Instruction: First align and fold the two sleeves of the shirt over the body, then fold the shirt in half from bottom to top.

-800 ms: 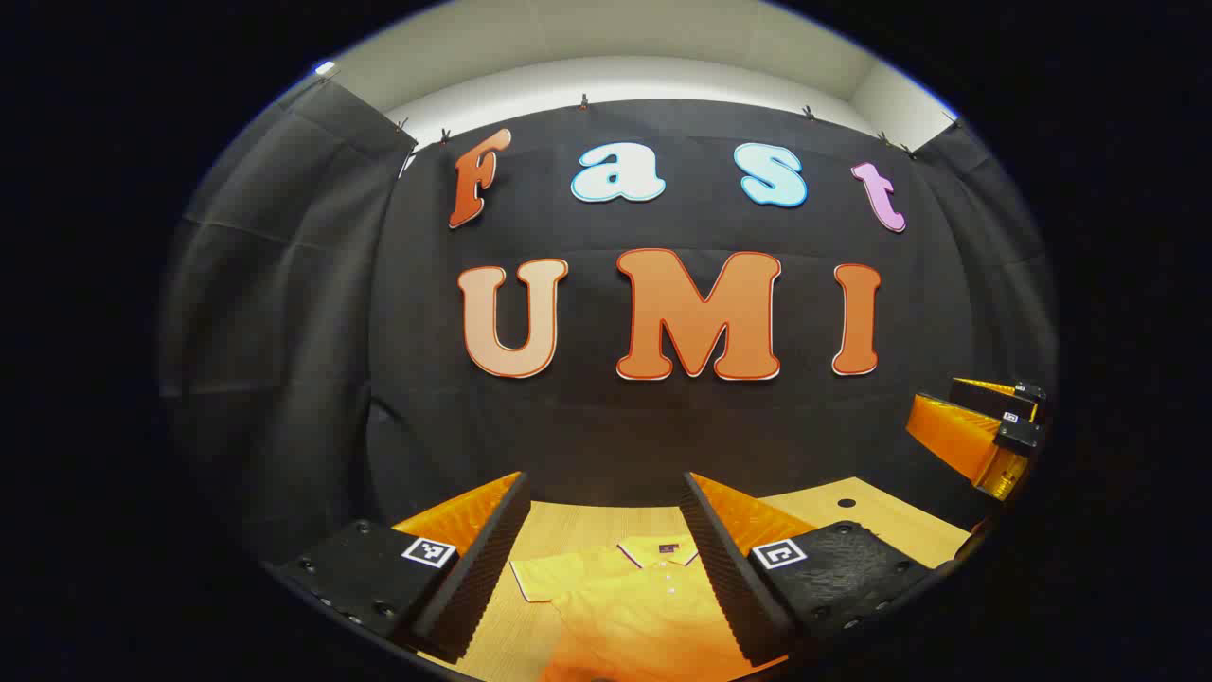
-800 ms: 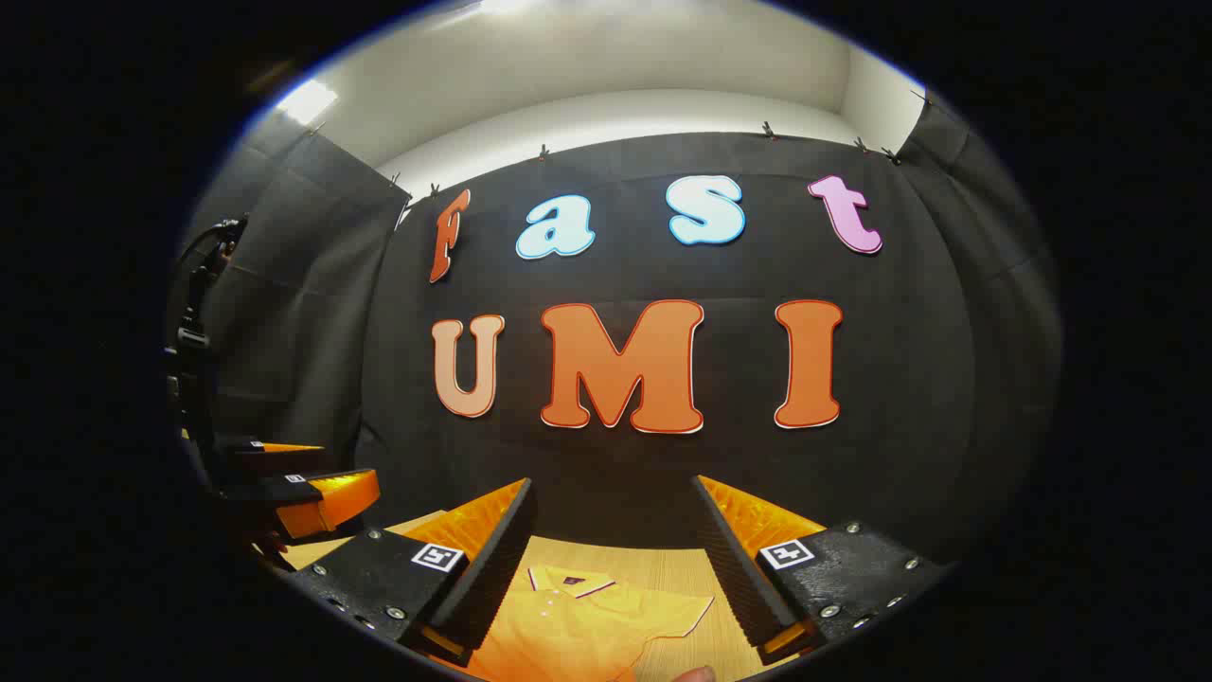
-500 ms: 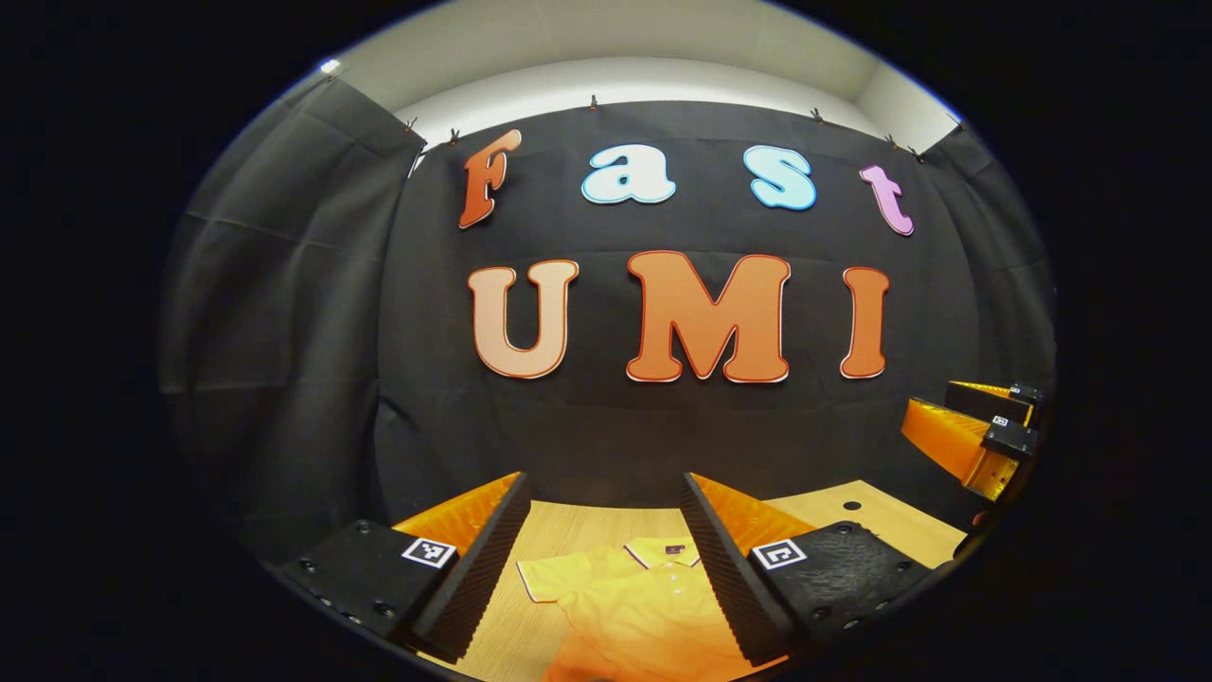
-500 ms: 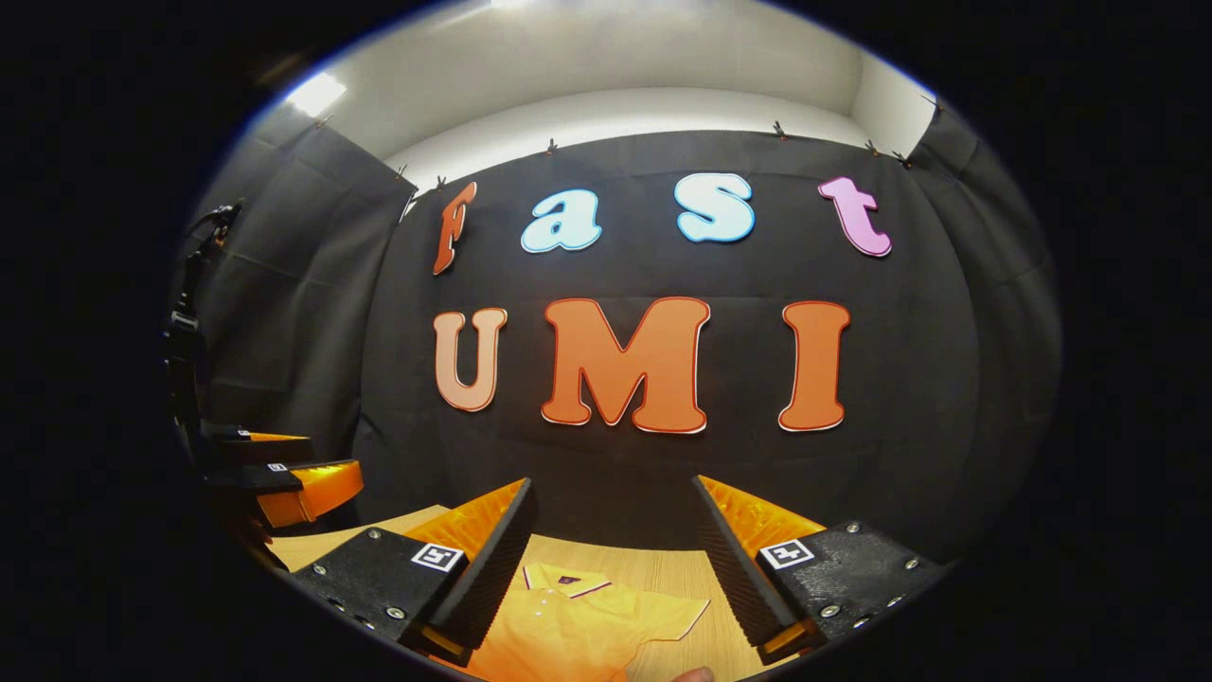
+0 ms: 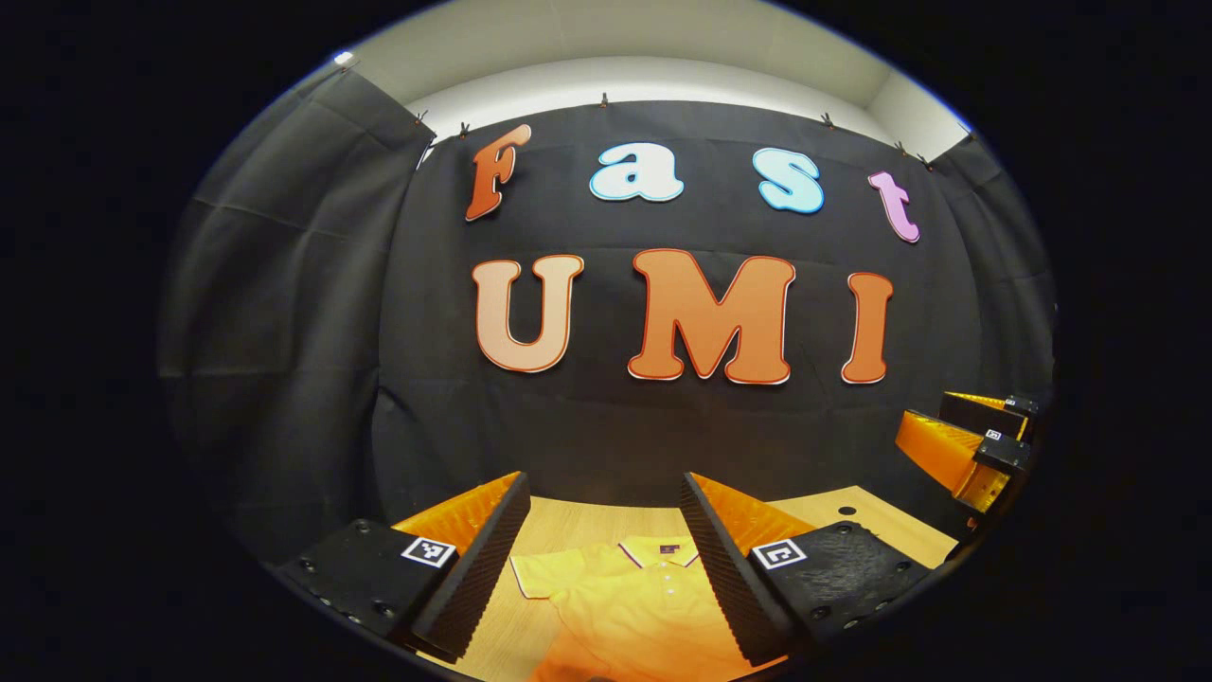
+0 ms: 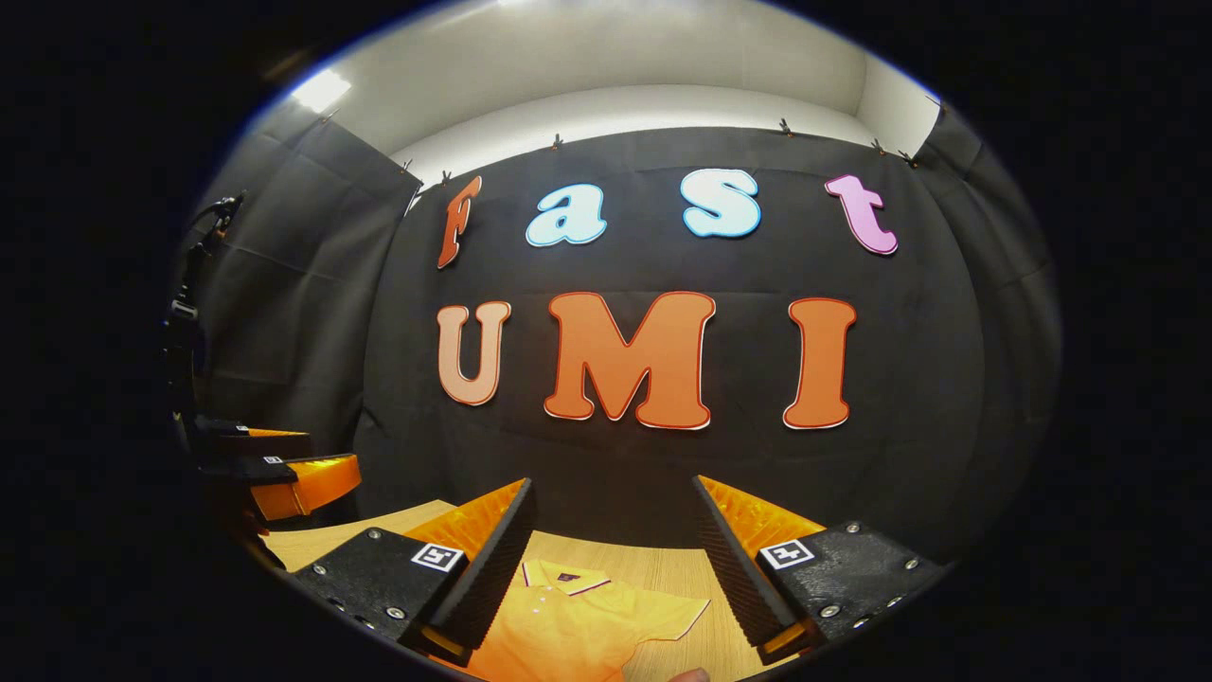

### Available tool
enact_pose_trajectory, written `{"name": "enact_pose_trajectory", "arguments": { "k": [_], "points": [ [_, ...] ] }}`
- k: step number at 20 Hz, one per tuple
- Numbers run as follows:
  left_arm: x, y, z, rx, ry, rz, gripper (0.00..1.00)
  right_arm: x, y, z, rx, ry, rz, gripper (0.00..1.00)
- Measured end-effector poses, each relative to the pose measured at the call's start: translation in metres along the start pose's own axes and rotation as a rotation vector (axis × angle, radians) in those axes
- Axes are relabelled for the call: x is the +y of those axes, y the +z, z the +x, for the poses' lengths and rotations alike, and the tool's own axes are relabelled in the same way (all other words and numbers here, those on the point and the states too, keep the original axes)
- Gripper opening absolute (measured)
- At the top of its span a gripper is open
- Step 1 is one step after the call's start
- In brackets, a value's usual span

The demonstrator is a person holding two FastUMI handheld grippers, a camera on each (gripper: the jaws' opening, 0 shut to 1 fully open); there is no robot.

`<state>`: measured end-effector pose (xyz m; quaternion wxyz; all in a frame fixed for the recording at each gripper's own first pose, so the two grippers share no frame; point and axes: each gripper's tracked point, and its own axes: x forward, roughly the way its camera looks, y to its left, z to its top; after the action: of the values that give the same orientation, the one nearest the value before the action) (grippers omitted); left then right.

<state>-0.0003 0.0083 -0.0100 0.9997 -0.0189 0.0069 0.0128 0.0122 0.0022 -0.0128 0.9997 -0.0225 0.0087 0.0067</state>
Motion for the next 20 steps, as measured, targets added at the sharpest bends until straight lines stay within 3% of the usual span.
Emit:
{"name": "enact_pose_trajectory", "arguments": {
  "k": [4, 13, 20],
  "points": [
    [0.001, -0.006, 0.001, 0.017, 0.002, 0.011, 0.98, 0.005, -0.006, 0.008, 0.018, 0.017, -0.014, 0.98],
    [0.013, -0.019, -0.006, 0.065, 0.082, 0.058, 0.98, -0.024, -0.072, 0.040, 0.258, 0.002, 0.005, 0.98],
    [0.036, -0.029, -0.028, 0.088, 0.213, 0.114, 0.96, -0.068, -0.139, 0.073, 0.476, -0.053, 0.067, 0.98]
  ]
}}
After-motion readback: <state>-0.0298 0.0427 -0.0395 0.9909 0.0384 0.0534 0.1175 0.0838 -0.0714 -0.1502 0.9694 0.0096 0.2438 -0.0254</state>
